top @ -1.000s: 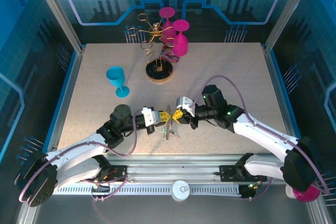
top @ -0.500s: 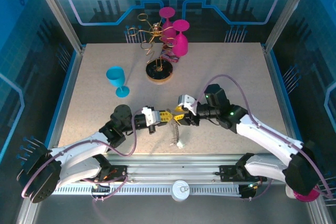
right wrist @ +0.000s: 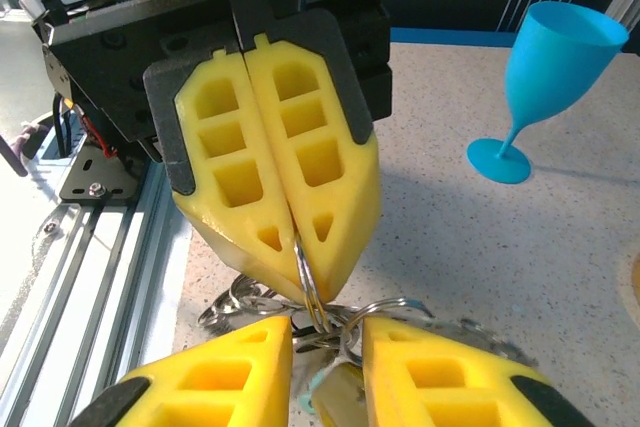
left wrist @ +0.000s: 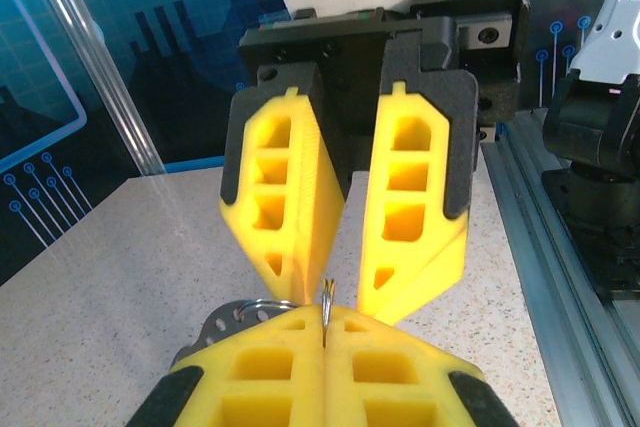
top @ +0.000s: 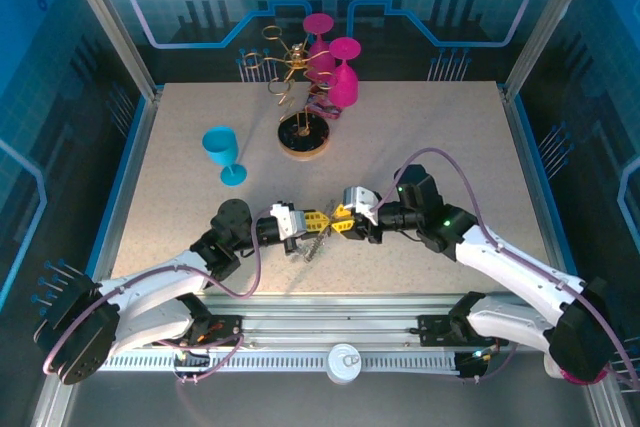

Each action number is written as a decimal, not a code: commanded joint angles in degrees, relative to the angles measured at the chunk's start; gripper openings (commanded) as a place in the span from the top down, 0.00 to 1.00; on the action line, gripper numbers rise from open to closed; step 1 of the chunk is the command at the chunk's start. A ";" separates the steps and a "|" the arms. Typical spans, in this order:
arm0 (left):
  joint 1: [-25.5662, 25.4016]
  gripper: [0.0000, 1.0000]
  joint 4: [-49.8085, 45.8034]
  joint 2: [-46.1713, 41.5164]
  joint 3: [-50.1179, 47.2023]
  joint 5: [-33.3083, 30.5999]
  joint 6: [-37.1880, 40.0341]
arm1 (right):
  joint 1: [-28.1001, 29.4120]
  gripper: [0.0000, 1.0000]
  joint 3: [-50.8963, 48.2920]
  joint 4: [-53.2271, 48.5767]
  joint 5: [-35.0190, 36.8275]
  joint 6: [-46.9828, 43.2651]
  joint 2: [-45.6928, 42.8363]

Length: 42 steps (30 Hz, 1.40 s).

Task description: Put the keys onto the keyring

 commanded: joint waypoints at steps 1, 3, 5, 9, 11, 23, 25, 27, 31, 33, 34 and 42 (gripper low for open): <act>-0.15 1.00 3.07 -1.07 -0.12 1.48 -0.94 | 1.19 0.75 1.06 1.69 -1.71 -0.94 0.95; -0.27 1.00 3.07 -0.99 -0.14 1.55 -0.94 | 1.47 0.75 1.40 2.03 -1.52 -0.90 1.33; -0.25 1.00 3.30 -0.90 -0.14 1.57 -1.03 | 1.72 0.77 1.70 2.31 -1.18 -0.91 1.59; -0.21 1.00 3.43 -1.03 -0.63 0.89 -1.22 | 1.81 0.91 2.34 1.86 -0.50 -0.96 1.48; -0.16 1.00 2.85 -1.41 -0.76 -0.24 -1.05 | 1.82 1.00 3.19 -0.12 0.30 -1.80 1.27; -0.32 0.92 -23.28 -4.14 6.99 -5.03 7.74 | 7.99 1.00 21.54 -32.86 10.45 -17.77 9.38; -0.33 0.98 -26.16 -4.39 7.89 -5.55 9.05 | 8.90 1.00 24.28 -35.45 11.52 -18.85 10.98; -0.33 1.00 -27.65 -4.79 8.29 -6.04 9.64 | 9.14 1.00 25.53 -36.00 11.51 -19.24 11.23; -0.23 1.00 -25.74 -6.53 6.92 -6.04 9.24 | 6.84 0.88 22.27 -27.56 8.91 -13.71 7.81; -0.17 1.00 -22.31 -7.48 5.39 -5.77 7.86 | 4.00 0.71 17.13 -18.96 6.02 -8.10 4.45; -0.03 1.00 -20.09 -7.84 4.47 -5.33 6.64 | 2.55 0.67 13.73 -13.86 4.39 -5.09 2.51; 0.48 1.00 -8.01 -6.64 1.35 -0.67 0.95 | 0.24 0.66 -0.95 3.94 1.85 5.54 -1.91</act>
